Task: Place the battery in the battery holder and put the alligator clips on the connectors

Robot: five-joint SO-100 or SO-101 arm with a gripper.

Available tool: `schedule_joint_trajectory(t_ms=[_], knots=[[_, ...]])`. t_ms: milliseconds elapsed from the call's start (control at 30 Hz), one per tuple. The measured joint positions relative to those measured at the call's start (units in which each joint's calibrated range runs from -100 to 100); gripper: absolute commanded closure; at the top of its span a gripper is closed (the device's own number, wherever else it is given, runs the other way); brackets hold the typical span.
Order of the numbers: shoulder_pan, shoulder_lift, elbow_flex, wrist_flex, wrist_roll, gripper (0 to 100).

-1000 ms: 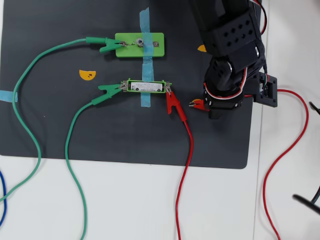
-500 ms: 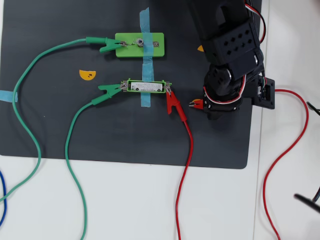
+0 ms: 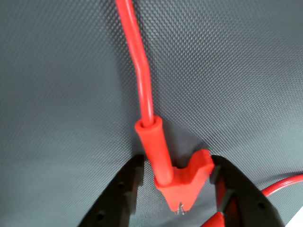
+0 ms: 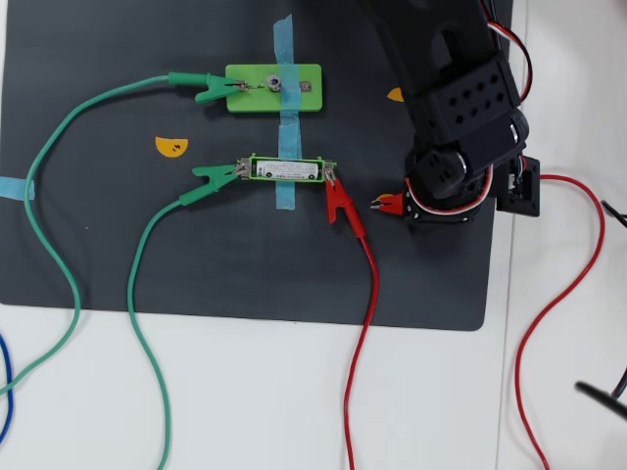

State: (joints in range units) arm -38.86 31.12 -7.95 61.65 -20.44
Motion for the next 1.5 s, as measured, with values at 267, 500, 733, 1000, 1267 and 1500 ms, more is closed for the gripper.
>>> schedule_joint_trajectory(t_ms=[267, 500, 733, 1000, 1267, 1500], knots=[[0.0, 0.1, 0.1, 0.7, 0.0, 99], [-0.8, -7.8, 1.2, 12.5, -2.3, 99], [-0.8, -16.3, 8.3, 17.2, -10.1, 99], [-0.7, -25.0, 23.9, 13.3, -11.7, 99], [5.6, -30.5, 34.6, 4.5, -11.7, 99], [9.3, -30.7, 36.5, 4.7, -10.7, 99]])
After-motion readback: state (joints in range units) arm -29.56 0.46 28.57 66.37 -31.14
